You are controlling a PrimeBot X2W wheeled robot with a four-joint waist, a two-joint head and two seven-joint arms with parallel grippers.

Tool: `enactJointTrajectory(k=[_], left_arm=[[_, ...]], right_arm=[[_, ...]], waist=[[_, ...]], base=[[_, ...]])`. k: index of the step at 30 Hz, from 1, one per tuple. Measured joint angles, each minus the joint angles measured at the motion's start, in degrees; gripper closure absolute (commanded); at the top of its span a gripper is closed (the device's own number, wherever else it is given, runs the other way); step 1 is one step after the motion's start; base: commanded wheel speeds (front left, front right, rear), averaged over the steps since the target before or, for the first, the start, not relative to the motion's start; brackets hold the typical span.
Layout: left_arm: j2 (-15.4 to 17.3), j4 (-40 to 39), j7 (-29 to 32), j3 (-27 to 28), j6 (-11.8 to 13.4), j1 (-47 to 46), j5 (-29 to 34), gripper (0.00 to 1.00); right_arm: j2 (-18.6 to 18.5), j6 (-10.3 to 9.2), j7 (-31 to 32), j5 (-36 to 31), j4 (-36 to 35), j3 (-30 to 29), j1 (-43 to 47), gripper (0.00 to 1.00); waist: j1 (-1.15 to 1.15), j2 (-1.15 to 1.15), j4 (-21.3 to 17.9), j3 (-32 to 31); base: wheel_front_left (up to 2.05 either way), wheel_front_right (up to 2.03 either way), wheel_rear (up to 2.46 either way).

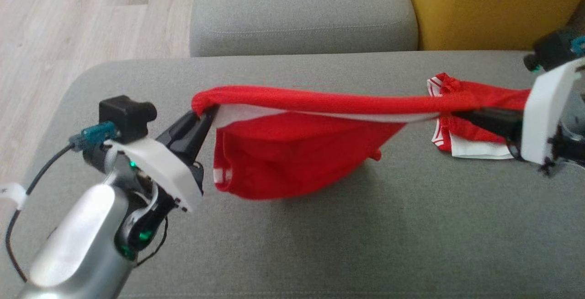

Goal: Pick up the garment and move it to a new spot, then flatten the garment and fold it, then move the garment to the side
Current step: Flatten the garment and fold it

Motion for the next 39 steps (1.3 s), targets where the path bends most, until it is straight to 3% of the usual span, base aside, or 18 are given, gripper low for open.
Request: enactJointTrajectory(k=[5,9,14,15,16,20,24,30,35,39], left_arm=[[1.5,-3.9,5.2,0.5,1.3,0.1,-2.7,1.00],[0.5,-0.8,9.5,1.5,1.2,-5.1,-6.7,1.00],[-0.5,8.0,10.6,4.9,0.2,-24.1,-6.6,1.00],[-0.5,8.0,10.6,4.9,0.2,-24.1,-6.6,1.00],[-1.0,10.3,9.7,5.9,0.0,-29.1,-6.0,1.00],[-1.9,19.7,3.1,8.3,-0.7,-46.8,-1.4,1.00],[-3.6,28.6,-5.6,9.9,-1.3,-56.6,1.4,1.00],[-7.5,40.1,-13.1,9.0,-3.2,-57.4,1.4,1.00],[-9.8,45.0,-15.0,5.2,-3.8,-53.4,0.4,1.00],[-10.5,45.9,-14.9,-0.8,-3.8,-47.0,-1.4,1.00]], right_arm=[[-1.2,0.00,5.3,3.8,-2.7,-4.7,1.5,1.00],[2.7,0.00,6.0,1.9,0.6,-8.2,-3.1,1.00],[14.0,0.00,3.9,-12.7,8.9,-12.7,-21.1,1.00],[14.0,0.00,3.9,-12.7,8.9,-12.7,-21.1,1.00],[16.8,0.00,2.3,-16.3,11.4,-13.9,-25.8,1.00],[25.2,0.00,-7.5,-30.8,20.3,-17.7,-40.9,1.00],[30.8,0.00,-17.5,-39.8,28.2,-19.2,-47.5,1.00],[35.2,0.00,-24.0,-42.9,37.6,-19.4,-46.4,1.00],[35.3,0.00,-23.6,-41.0,41.5,-17.0,-41.2,1.00],[35.2,0.00,-19.3,-37.2,42.8,-13.8,-35.3,1.00]], waist=[[0.00,0.00,0.0,1.6],[0.00,0.00,-0.2,4.3],[0.00,0.00,-0.5,11.3],[0.00,0.00,-0.5,11.3],[0.01,0.00,-0.6,13.1],[0.01,0.00,-0.9,20.2],[0.02,-0.01,-1.2,26.4],[0.03,-0.01,-1.3,31.9],[0.01,-0.01,-0.2,32.6],[0.00,-0.01,0.6,31.6]], base=[[0.00,0.00,0.00],[0.00,0.00,0.00],[0.00,0.00,0.00],[0.00,0.00,0.00],[0.00,0.00,0.00],[0.00,0.00,0.00],[0.00,0.00,0.00],[0.00,0.00,0.00],[0.00,0.00,0.00],[0.00,0.00,0.00]])
